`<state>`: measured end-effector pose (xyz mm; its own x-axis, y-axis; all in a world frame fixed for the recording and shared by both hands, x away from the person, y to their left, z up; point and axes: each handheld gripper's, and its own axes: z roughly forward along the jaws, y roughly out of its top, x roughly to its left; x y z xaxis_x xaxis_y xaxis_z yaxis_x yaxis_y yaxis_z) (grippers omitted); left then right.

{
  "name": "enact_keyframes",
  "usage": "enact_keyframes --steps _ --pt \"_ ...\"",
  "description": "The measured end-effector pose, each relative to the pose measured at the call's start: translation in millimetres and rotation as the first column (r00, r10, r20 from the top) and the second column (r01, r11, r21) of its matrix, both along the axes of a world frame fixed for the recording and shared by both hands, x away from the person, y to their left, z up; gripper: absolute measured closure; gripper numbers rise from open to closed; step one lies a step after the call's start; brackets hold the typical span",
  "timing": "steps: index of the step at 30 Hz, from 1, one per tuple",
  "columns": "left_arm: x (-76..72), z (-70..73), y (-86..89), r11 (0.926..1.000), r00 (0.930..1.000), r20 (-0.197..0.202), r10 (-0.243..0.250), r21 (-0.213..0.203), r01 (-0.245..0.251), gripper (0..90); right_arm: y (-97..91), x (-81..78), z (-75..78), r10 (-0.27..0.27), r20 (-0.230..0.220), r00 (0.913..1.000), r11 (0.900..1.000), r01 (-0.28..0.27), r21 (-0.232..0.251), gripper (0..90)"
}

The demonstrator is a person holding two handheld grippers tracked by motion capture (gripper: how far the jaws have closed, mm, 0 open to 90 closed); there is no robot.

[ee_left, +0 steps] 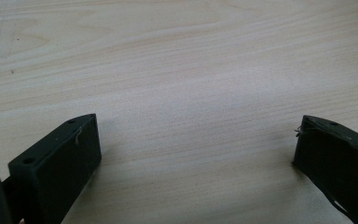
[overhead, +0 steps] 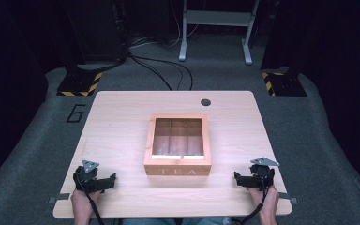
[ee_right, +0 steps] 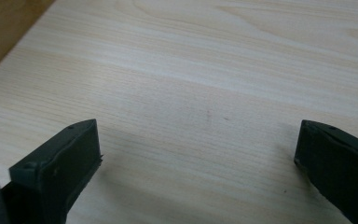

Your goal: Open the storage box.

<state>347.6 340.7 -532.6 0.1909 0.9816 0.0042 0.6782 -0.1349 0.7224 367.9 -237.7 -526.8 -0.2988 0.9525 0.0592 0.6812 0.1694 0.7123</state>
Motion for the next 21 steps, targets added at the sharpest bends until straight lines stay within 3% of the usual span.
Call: enact_keyframes --steps 7,9,10,14,21 --pt "0.0 0.0 0.0 1.0000 1.0000 0.000 0.000 0.000 0.000 0.2 10.3 -7.8 7.3 0.057 0.017 0.9982 0.9984 -0.057 0.006 0.0" --pt "0.0 0.0 0.0 1.0000 1.0000 0.000 0.000 0.000 0.000 0.2 15.6 -11.2 12.9 0.065 0.021 0.9977 0.9972 -0.065 0.037 0.0" --pt "0.0 0.0 0.0 1.0000 1.0000 0.001 0.001 0.001 -0.001 0.2 21.2 -13.6 18.4 0.094 0.041 0.9947 0.9944 -0.096 0.045 0.0" --pt "0.0 0.0 0.0 1.0000 1.0000 0.000 0.000 0.000 0.000 0.2 32.7 -17.1 26.3 0.123 0.051 0.9911 0.9907 -0.126 0.051 0.0" --pt "0.0 0.0 -0.1 1.0000 1.0000 0.000 0.000 0.000 0.000 0.2 63.5 -17.2 42.3 0.214 0.083 0.9733 0.9746 -0.218 0.049 0.0"
